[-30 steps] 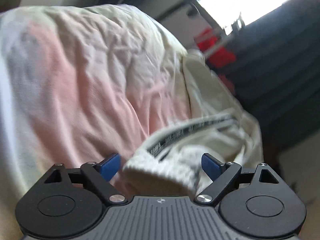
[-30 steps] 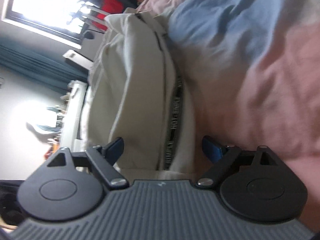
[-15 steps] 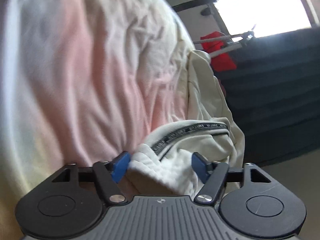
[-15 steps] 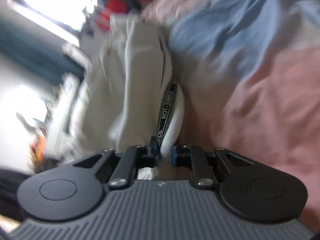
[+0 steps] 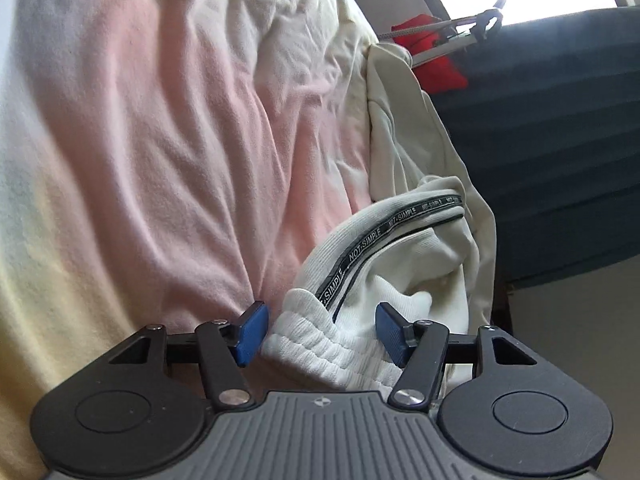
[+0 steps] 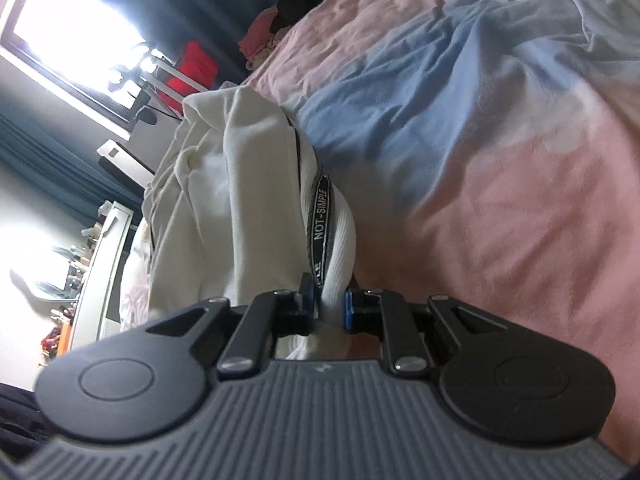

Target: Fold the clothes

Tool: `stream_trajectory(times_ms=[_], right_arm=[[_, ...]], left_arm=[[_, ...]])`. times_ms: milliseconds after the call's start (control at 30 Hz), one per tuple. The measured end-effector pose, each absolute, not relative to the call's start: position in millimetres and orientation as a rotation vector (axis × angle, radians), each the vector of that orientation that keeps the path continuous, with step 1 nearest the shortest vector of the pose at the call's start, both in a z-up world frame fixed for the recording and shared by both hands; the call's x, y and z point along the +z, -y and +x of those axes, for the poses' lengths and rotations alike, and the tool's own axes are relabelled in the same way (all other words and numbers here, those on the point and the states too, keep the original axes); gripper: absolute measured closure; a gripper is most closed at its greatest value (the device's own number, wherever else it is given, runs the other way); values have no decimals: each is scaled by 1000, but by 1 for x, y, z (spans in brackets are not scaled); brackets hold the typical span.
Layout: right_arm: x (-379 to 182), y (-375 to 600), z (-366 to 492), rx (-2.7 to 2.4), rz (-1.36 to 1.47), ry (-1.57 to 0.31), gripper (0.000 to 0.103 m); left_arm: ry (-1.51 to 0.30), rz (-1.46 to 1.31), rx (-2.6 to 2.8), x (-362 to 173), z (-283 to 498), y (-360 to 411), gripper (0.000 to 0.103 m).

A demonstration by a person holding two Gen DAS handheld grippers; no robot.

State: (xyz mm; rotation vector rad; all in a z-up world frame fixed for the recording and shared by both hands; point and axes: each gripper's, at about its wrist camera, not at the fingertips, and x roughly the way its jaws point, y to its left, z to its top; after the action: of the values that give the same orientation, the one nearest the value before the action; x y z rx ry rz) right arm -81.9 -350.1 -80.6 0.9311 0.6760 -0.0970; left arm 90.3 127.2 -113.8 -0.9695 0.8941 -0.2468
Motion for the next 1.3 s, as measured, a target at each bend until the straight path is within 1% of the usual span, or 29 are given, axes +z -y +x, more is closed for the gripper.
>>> stream_trajectory(times_ms=[100,167,200,233,267,400,567,700,733,767,867,967,1067,1133,1200,1300], right_arm=[[-89,352,-85,-88,974,-693,86],[-91,351,-86,-80,986,-702,86],[-92,349,-86,-67,994,-704,86],[-91,347,-87,-50,1012,-702,86],[-91,345,-88,-33,1030,-699,86],[-81,324,-92,72,1052,-680,86],[-62,257,-91,240,1046,-677,86],[-47,177,-74,381,1072,-660,87],[-42,153,-68,429,1064,-647,90],[-38,129,-60,479,1049,-635,92],[-34,60,-32,584,988,-654,92],[-42,-3,3,660,972,-705,92],[-52,-56,41,729,978,-742,92],[-59,-87,62,746,926,-757,92],[-74,-107,82,735,894,-811,92],[-95,-119,104,727,877,-892,90]], left_arm=[[-886,-928,-259,-107,97,-124,52],[-887,-880,-228,-103,97,-122,73],[-883,-864,-212,-102,98,-122,76],[-870,-861,-201,-98,98,-124,84],[-853,-861,-191,-93,98,-126,85],[-750,-819,-141,-55,104,-142,87],[-632,-749,-85,6,121,-186,88],[-571,-534,-4,57,150,-220,89],[-561,-469,19,66,157,-226,89],[-559,-422,42,72,166,-232,89],[-559,-322,120,85,202,-257,89],[-560,-248,190,91,238,-285,89],[-579,-184,250,82,285,-313,89],[-612,-170,255,66,309,-326,89],[-661,-144,260,38,327,-330,88],[-675,-127,248,-1,337,-332,88]])
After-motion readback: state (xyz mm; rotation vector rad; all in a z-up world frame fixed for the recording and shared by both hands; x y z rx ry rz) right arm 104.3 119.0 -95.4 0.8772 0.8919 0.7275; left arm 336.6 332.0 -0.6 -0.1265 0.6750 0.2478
